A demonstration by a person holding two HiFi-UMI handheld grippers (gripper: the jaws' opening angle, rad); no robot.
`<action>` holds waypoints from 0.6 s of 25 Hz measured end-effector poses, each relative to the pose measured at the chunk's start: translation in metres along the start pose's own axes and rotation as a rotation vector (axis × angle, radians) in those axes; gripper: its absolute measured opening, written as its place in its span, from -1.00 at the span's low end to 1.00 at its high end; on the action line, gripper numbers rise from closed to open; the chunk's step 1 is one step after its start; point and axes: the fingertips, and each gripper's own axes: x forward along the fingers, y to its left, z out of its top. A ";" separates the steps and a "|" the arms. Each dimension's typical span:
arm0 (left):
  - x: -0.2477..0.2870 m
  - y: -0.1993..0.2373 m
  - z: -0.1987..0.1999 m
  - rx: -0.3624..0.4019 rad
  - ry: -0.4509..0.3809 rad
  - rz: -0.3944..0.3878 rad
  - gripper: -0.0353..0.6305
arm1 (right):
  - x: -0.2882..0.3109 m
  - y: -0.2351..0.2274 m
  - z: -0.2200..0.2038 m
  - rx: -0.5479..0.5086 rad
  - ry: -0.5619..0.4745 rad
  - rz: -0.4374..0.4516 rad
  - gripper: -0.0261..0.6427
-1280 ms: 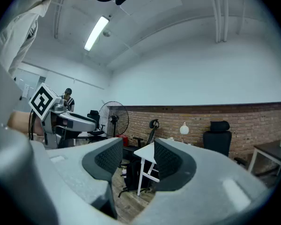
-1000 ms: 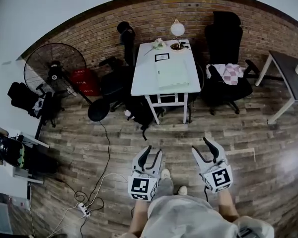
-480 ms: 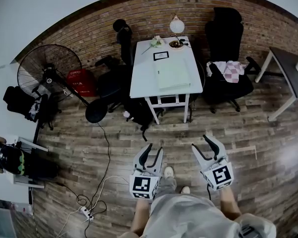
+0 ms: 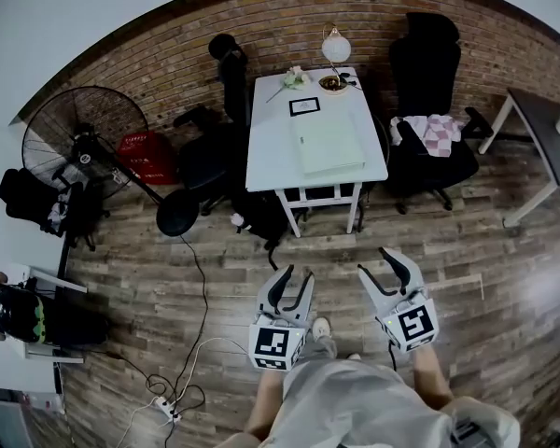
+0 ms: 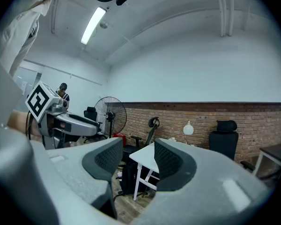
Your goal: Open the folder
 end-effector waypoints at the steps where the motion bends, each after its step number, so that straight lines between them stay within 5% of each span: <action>1: 0.003 0.005 0.000 0.002 0.000 -0.003 -0.42 | 0.006 0.000 0.001 0.001 -0.001 -0.003 -0.29; 15: 0.041 0.063 0.010 0.012 -0.012 -0.055 -0.42 | 0.063 -0.006 0.007 0.009 0.033 -0.058 -0.29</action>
